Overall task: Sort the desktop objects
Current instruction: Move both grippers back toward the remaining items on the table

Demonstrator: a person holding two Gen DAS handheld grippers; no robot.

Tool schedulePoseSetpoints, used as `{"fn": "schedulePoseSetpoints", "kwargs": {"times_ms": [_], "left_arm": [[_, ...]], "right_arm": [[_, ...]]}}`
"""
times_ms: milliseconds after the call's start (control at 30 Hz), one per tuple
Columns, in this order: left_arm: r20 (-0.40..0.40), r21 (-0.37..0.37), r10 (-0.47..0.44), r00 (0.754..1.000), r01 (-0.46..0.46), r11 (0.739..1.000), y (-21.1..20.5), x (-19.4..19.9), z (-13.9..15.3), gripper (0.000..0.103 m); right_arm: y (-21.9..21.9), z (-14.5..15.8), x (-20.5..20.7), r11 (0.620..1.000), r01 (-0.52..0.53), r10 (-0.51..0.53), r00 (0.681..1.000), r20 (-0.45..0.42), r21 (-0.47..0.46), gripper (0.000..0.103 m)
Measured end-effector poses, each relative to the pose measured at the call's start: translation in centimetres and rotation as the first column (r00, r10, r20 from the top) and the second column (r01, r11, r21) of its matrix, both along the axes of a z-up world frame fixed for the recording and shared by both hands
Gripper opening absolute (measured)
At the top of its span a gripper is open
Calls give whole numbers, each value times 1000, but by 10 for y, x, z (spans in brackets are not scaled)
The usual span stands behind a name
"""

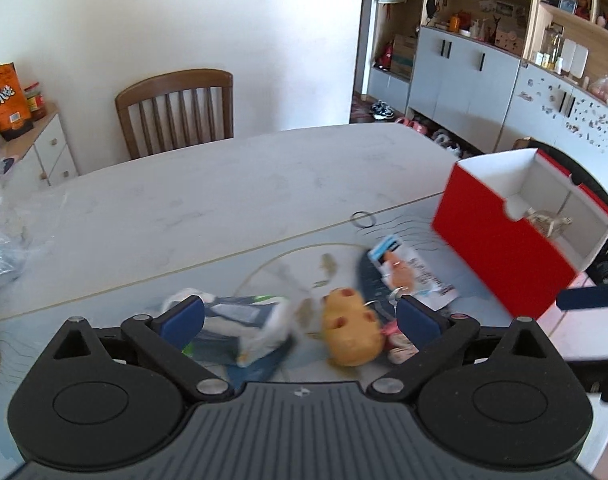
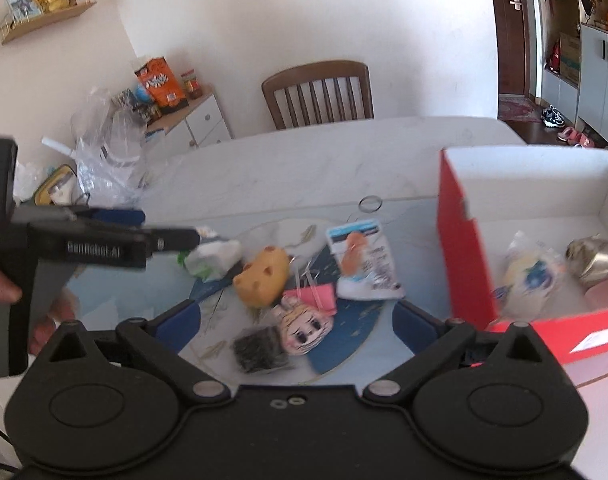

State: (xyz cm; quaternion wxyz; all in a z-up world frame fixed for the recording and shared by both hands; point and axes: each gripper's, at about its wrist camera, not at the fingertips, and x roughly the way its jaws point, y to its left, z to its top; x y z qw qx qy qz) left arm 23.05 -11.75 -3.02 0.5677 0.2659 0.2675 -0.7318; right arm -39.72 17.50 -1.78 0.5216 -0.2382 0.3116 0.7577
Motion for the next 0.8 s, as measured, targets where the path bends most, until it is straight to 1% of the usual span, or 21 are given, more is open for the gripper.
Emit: {"fn": "schedulePoseSetpoints", "kwargs": {"times_ms": [233, 433, 567, 667, 767, 800], "left_arm": [[38, 18, -9, 999, 9, 1000, -6, 19, -22, 102], [41, 36, -32, 999, 30, 999, -18, 31, -32, 102], [60, 37, -78, 995, 76, 996, -26, 37, -36, 102], [79, 44, -131, 988, 128, 991, -32, 45, -39, 102], [108, 38, -206, 973, 203, 978, -36, 50, -43, 102], [125, 31, -243, 962, 241, 970, -37, 50, -44, 102]], "right_arm": [[0, -25, -40, 999, -14, 16, 999, 43, -41, 102], [2, -40, -59, 997, -15, 21, 997, 71, -76, 101], [4, -44, -65, 996, -13, 20, 997, 75, -89, 101], [6, -46, -67, 995, -17, 25, 997, 79, -97, 101], [9, -48, -70, 994, -19, 28, 996, 83, -107, 101], [10, -49, -72, 994, -20, 29, 996, 83, -112, 101]]}}
